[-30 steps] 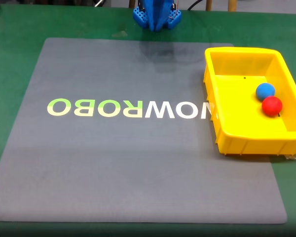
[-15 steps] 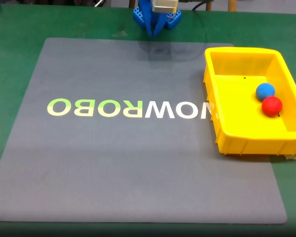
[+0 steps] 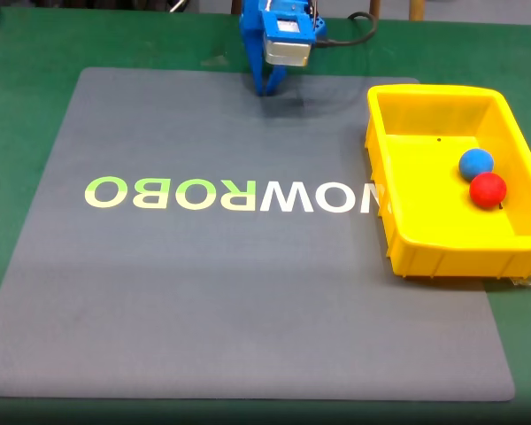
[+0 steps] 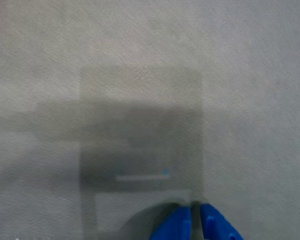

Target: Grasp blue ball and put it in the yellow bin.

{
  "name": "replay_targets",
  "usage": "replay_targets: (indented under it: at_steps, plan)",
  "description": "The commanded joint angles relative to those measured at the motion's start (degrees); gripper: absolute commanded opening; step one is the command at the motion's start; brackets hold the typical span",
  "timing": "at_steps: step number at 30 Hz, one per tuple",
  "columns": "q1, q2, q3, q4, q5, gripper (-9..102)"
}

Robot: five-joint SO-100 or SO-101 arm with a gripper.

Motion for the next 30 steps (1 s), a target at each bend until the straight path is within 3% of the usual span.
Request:
replay_targets:
  at_steps: [1,30]
  plan:
    - [-1.14,0.53,1.76,0.88,1.23,0]
    - [-2.64,0.53,1.76,1.23,2.55,0]
